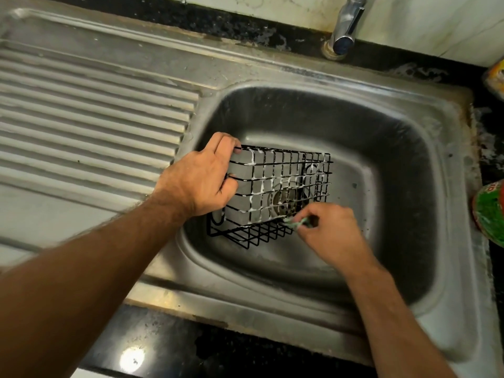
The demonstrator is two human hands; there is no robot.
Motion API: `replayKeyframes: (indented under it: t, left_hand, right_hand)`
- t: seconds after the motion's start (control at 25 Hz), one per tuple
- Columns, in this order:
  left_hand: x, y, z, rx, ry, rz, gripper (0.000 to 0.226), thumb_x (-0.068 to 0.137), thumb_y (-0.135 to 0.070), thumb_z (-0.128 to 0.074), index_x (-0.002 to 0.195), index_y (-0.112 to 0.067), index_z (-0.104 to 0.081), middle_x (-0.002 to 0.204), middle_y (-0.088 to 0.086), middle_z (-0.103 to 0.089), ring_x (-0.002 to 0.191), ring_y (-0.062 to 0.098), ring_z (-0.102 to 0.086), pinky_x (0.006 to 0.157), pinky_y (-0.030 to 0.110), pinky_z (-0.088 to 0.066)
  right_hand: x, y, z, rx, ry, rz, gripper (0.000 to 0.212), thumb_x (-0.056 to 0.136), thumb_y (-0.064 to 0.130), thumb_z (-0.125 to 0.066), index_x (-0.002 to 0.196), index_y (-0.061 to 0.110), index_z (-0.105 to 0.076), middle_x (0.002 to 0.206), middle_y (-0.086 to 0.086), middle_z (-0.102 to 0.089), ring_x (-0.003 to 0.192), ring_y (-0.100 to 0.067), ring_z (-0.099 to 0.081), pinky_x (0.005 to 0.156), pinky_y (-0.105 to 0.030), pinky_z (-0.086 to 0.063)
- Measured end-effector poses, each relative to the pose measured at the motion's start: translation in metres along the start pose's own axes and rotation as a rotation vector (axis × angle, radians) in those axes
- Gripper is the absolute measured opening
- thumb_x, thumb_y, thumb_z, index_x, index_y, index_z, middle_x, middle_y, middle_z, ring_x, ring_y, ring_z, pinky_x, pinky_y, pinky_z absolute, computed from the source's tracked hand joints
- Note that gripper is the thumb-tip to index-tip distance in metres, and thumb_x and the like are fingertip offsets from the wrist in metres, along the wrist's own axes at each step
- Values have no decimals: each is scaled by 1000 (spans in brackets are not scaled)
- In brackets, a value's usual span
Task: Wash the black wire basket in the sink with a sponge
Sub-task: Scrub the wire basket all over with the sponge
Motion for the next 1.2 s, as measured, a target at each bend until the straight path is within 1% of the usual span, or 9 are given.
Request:
replayKeyframes:
  t: [0.08, 0.16, 0.32, 0.44, 0.56, 0.68, 0.84, 1.08, 1.2]
  left_hand:
    - [-1, 0, 1, 2, -9, -2, 59, 84, -39, -36, 137, -13, -38, 136, 3, -41, 87, 31, -65, 76, 49, -58]
    - [-2, 0, 1, -2, -8, -9, 60, 84, -39, -36, 137, -12, -38, 136, 4, -42, 88, 30, -65, 77, 48, -58]
    - [-1, 1, 1, -7, -4, -10, 63, 82, -42, -33, 137, -12, -37, 136, 4, -40, 88, 30, -65, 76, 50, -58]
    - [-1, 0, 0, -8, 2, -3, 62, 82, -41, -34, 137, -13, -37, 136, 4, -40, 87, 27, -64, 76, 48, -58]
    - [-1, 0, 0, -25, -4, -14, 60, 83, -40, -36, 136, -13, -38, 136, 4, -41, 86, 28, -64, 76, 47, -57]
    - [-1, 1, -1, -32, -9, -16, 62, 81, -42, -33, 136, -13, -38, 135, 4, -41, 87, 30, -65, 77, 49, -57]
    - [0, 1, -1, -16, -12, -20, 64, 80, -43, -31, 136, -13, -37, 135, 4, -40, 89, 32, -66, 76, 51, -58]
    - [-1, 0, 0, -9, 0, -5, 62, 81, -42, -32, 136, -13, -38, 136, 3, -40, 84, 29, -64, 73, 48, -58]
    - [-1, 0, 2, -24, -14, 8, 59, 83, -40, -34, 135, -14, -40, 135, 3, -41, 82, 30, -63, 71, 49, -58]
  right_hand:
    - [1, -5, 5, 49, -18, -31, 25, 85, 20, -78, 93, 43, -70, 95, 14, -69, 72, 4, -61, 61, -9, -51]
    - [-7, 22, -9, 111, 12, 126, 20, 83, 22, -80, 96, 37, -75, 96, 16, -70, 79, 3, -64, 75, -15, -57]
    - [-28, 56, -38, 93, 149, 346, 10, 87, 20, -75, 92, 27, -73, 97, 19, -64, 87, 0, -65, 78, -21, -58]
    - [-7, 23, -19, -85, 59, 205, 17, 88, 24, -73, 86, 37, -62, 94, 17, -60, 80, 4, -60, 73, -17, -55]
    - [3, 3, -4, -38, 37, 37, 20, 87, 26, -75, 82, 39, -60, 87, 17, -65, 70, 3, -63, 63, -14, -54]
    - [-13, 35, -23, 96, 114, 147, 25, 85, 22, -77, 80, 40, -60, 87, 19, -66, 76, 8, -65, 68, -11, -54]
    - [-30, 59, -40, 119, 142, 308, 27, 85, 19, -76, 79, 38, -59, 94, 18, -64, 84, 2, -64, 76, -21, -58]
    - [12, -12, 1, -144, 52, 2, 20, 90, 25, -71, 84, 39, -59, 95, 15, -65, 75, 4, -60, 61, -11, -47]
    - [6, 17, -7, -20, 77, 154, 25, 88, 21, -74, 79, 41, -62, 92, 20, -64, 78, 6, -62, 66, -11, -52]
Point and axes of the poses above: each hand's wrist, its own x-axis towards the middle knuckle, its own z-axis out of the back of the hand, y = z × x, the point moved 8 cm from there along x, towards the middle knuckle
